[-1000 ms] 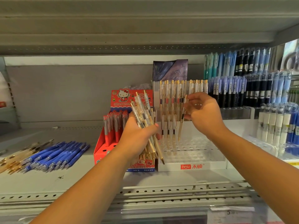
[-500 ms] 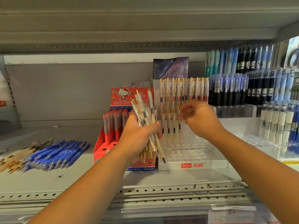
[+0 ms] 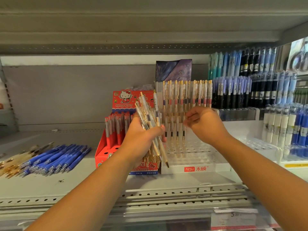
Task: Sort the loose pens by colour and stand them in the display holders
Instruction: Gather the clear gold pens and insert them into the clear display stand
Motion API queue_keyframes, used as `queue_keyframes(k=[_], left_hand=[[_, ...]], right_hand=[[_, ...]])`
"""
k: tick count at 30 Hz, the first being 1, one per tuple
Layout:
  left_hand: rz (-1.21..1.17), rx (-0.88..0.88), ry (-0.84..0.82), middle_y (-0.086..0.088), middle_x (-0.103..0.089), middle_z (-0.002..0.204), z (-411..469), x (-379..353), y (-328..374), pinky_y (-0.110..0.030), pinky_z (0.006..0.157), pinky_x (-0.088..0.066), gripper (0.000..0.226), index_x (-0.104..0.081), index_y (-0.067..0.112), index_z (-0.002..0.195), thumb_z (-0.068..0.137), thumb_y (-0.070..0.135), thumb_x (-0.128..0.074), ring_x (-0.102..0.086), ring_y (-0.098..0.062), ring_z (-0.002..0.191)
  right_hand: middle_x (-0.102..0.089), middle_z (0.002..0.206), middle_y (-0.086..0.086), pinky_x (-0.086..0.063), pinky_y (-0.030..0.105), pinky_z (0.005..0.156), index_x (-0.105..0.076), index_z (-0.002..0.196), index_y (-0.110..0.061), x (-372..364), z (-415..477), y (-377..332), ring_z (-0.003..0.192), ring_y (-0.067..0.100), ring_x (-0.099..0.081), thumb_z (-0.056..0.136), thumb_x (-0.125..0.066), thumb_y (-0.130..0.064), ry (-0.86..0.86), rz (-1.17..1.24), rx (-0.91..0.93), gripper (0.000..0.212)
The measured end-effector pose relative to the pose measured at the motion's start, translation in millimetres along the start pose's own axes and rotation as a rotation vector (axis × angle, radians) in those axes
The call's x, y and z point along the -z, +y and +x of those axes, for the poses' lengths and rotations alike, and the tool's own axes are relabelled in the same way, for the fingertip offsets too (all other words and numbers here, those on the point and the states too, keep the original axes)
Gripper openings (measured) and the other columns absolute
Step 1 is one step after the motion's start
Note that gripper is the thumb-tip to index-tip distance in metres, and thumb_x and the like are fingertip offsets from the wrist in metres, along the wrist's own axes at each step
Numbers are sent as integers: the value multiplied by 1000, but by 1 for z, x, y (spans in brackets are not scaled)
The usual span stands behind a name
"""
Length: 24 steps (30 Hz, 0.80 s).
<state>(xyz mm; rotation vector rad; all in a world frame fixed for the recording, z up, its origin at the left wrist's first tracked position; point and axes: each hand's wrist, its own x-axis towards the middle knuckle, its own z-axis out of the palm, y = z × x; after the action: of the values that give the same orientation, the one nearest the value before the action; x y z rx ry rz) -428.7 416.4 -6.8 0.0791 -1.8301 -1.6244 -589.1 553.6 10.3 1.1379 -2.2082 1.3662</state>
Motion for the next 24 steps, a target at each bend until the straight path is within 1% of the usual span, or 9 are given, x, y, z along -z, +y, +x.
queue_keyframes(k=[2,4,6,9,11,14,16,19,24], left_hand=[[-10,-8,-18,0,-75,93,0,0,0,-45,86,-55,42,-54,31,117,87,9,-72,-73,-21,85],[-21,-18,-34,-3,-75,89,0,0,0,-44,81,-56,41,-54,29,118,87,8,-71,-73,-24,77],[-45,-19,-41,-4,-75,90,0,0,0,-45,77,-57,40,-54,28,117,87,7,-71,-72,-25,75],[-83,-31,-59,-4,-75,96,0,0,-1,-37,67,-57,40,-55,24,118,87,4,-71,-71,-24,72],[-109,-40,-77,-7,-73,95,0,-1,-1,-36,62,-56,42,-54,20,121,87,1,-70,-69,-25,70],[-130,-55,-106,-13,-70,94,2,-1,-2,-37,60,-54,46,-53,15,127,87,-3,-67,-67,-27,72],[-133,-55,-104,-15,-70,95,2,0,-2,-36,60,-54,46,-54,16,128,87,-4,-66,-67,-26,72],[-134,-53,-97,-12,-71,93,3,1,-3,-35,59,-54,46,-53,16,128,88,-2,-66,-68,-24,71],[-127,-48,-113,-12,-70,90,3,1,-5,-38,57,-55,47,-49,13,129,88,-4,-67,-68,-28,72]], right_hand=[[-62,74,-18,-49,11,65,-65,92,-21,-1,-3,-2,64,-10,-60,84,-76,-10,38,-67,15,18],[-60,82,-14,-48,18,63,-62,104,-23,-2,-7,-6,73,1,-58,86,-74,-23,118,-165,37,22],[-60,88,-9,-50,26,64,-58,110,-24,-3,-11,-16,76,9,-58,88,-69,-26,203,-195,114,25],[-61,88,-14,-46,12,62,-60,103,-27,-6,-16,-34,77,2,-58,90,-64,-20,127,-29,260,15],[-64,93,-11,-48,11,63,-61,109,-24,-11,-19,-45,83,-1,-60,92,-64,-19,-38,172,207,18],[-67,100,-3,-54,21,64,-59,121,-18,-19,-22,-55,85,9,-67,93,-64,-17,-198,400,58,29],[-69,101,-1,-56,25,60,-60,120,-17,-22,-22,-58,80,9,-69,93,-65,-14,-216,482,-3,27],[-71,97,0,-53,21,57,-64,112,-19,-22,-20,-58,74,5,-69,90,-68,-11,-205,558,-54,23],[-74,86,-2,-51,18,56,-69,94,-22,-22,-19,-55,71,4,-70,86,-72,-8,-186,552,-100,17]])
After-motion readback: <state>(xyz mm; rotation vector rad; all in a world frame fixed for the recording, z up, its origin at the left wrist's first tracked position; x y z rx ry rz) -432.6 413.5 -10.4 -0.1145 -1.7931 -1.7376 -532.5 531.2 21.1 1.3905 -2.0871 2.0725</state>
